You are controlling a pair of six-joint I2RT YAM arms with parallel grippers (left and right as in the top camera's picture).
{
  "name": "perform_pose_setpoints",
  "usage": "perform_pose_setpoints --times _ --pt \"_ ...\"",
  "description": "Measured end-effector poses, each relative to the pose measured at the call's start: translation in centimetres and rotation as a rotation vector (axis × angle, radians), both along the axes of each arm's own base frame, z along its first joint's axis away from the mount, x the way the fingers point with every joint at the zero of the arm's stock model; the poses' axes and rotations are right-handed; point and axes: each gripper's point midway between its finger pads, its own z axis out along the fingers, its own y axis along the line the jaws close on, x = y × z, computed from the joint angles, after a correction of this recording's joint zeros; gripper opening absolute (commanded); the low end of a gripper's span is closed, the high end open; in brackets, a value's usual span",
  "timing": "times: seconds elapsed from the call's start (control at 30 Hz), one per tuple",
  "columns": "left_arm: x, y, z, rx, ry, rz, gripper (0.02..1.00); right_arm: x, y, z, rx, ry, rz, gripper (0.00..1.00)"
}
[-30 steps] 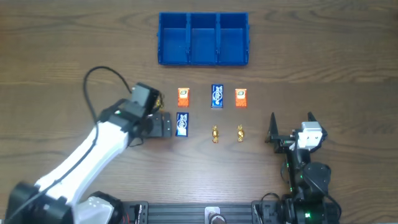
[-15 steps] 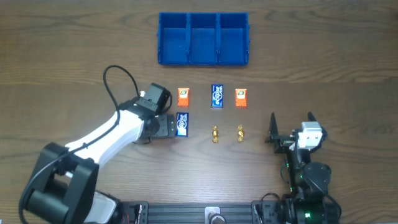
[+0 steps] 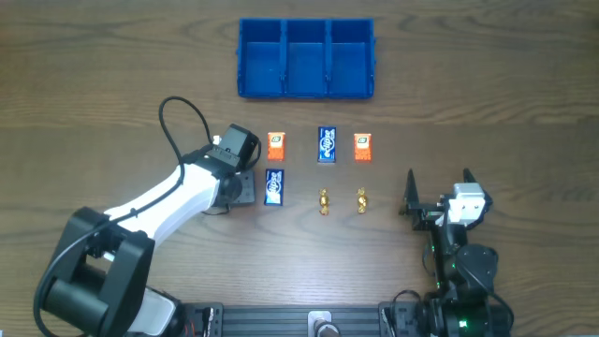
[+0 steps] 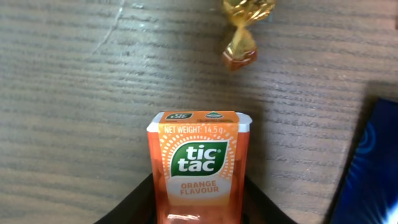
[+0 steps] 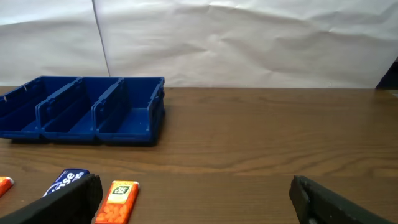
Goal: Sort Candies Into Trays
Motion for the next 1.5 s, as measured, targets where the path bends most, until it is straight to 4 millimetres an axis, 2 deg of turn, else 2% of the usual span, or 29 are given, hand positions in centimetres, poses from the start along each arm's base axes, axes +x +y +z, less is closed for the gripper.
perform_pose_setpoints --times 0.13,0.2,0.27,0.37,0.5,0.57,0.63,0.73,0.8,0.93,1.07,1.23,1.27,1.33,1.5 --pt "0.1 -0.3 0.6 0.004 -0.002 -0.008 0.294 0.0 0.0 0.0 0.0 0.0 0.0 0.998" --pt "0.6 -0.5 2.0 0.006 -0.017 -0.007 0.294 0.0 0.0 0.0 0.0 0.0 0.0 0.998" --pt "1.8 -0.9 4.5 0.005 -0.056 0.004 0.294 0.0 0.0 0.0 0.0 0.0 0.0 0.998" --pt "6.4 -2.5 11.1 -0.028 -0.215 0.025 0.29 0.0 0.0 0.0 0.0 0.0 0.0 0.998" --pt "11.7 -4.2 18.9 -0.057 -0.375 0.042 0.277 0.0 0.0 0.0 0.0 0.0 0.0 0.998" --pt "14.5 -5.0 21.5 -0.062 -0.43 0.043 0.275 0.0 0.0 0.0 0.0 0.0 0.0 0.998" --pt "16.9 -5.6 22.4 -0.045 -0.434 0.046 0.275 0.0 0.0 0.0 0.0 0.0 0.0 0.998" --pt "20.3 -6.1 21.7 -0.015 -0.425 0.047 0.283 0.0 0.0 0.0 0.0 0.0 0.0 0.998" --pt "22.6 -6.3 20.2 0.004 -0.404 0.049 0.288 0.0 0.0 0.0 0.0 0.0 0.0 0.998" --pt "25.6 -6.1 16.4 0.033 -0.362 0.055 0.299 0.0 0.0 0.0 0.0 0.0 0.0 0.998" --pt "26.9 -5.4 13.6 0.032 -0.324 0.066 0.314 0.0 0.0 0.0 0.0 0.0 0.0 0.998" --pt "28.0 -5.0 13.1 0.017 -0.335 0.056 0.386 0.0 0.0 0.0 0.0 0.0 0.0 0.998" --pt "28.0 -5.0 13.1 0.016 -0.335 0.051 0.415 0.0 0.0 0.0 0.0 0.0 0.0 0.998" --pt "28.2 -5.0 13.4 0.014 -0.342 0.04 0.579 0.0 0.0 0.0 0.0 0.0 0.0 0.998" --pt "28.2 -5.4 13.4 0.006 -0.344 0.02 0.741 0.0 0.0 0.0 0.0 0.0 0.0 0.998"
